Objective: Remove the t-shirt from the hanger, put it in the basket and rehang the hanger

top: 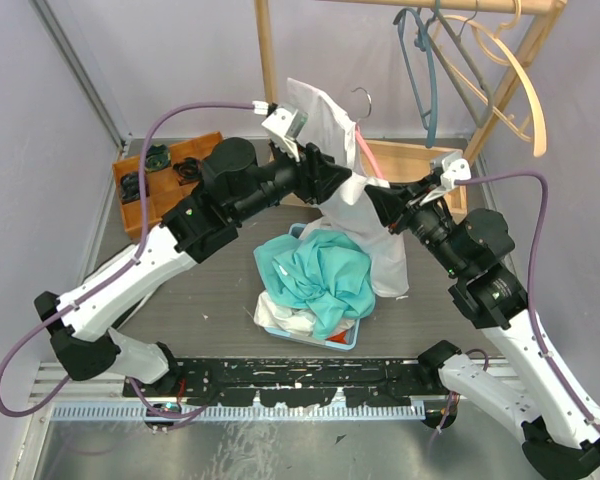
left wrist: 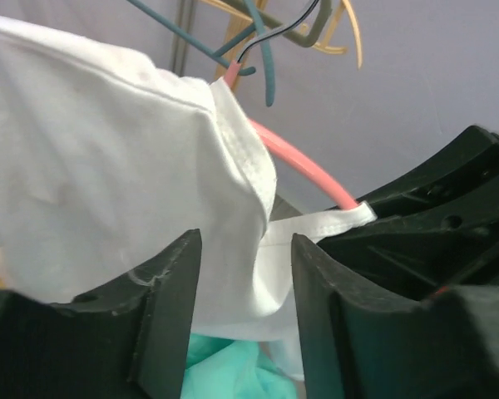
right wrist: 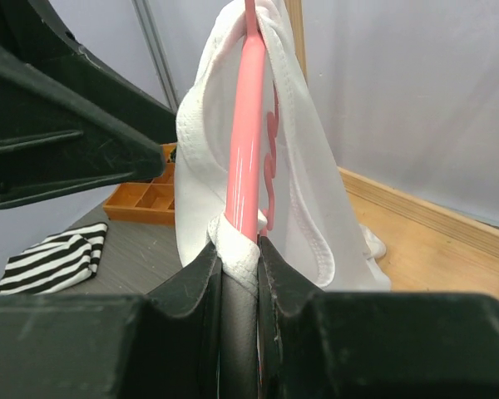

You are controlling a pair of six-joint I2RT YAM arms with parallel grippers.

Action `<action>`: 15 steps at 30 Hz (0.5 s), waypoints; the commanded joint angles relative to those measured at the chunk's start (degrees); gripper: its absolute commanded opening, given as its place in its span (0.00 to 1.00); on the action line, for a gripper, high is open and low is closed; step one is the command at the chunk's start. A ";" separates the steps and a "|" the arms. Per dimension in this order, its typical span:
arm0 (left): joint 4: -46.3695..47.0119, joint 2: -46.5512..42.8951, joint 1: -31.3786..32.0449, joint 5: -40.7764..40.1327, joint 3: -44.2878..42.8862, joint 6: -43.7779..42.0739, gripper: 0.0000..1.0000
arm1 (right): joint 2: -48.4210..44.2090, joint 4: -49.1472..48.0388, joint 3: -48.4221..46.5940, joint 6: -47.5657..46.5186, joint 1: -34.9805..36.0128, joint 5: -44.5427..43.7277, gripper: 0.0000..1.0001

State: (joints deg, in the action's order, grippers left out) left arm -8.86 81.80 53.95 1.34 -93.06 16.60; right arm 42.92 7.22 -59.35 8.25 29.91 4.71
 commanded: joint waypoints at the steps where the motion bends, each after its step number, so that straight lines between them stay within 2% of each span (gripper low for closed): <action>1: -0.22 -3.44 0.22 -6.23 2.43 -2.10 0.72 | -1.35 -7.85 -1.33 0.38 0.06 -0.78 0.01; 2: 1.17 -4.07 0.24 -7.00 3.29 -2.63 0.79 | -1.35 -7.76 -1.36 0.35 0.10 -0.72 0.01; 6: 9.71 -6.60 0.27 -7.75 7.16 -6.31 0.86 | -1.43 -7.58 -1.20 0.12 0.06 -0.26 0.01; 10: 16.18 -6.27 0.25 -5.62 8.01 -10.98 0.87 | -1.03 -7.08 -1.29 -0.06 0.06 0.73 0.01; 15: 17.51 -3.15 0.24 -3.55 4.18 -14.35 0.87 | -0.18 -6.62 -1.36 0.04 0.06 1.99 0.00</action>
State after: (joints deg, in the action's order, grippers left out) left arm 3.14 76.88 54.06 -3.95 -85.78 6.85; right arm 42.92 7.31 -59.35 8.21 29.89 5.13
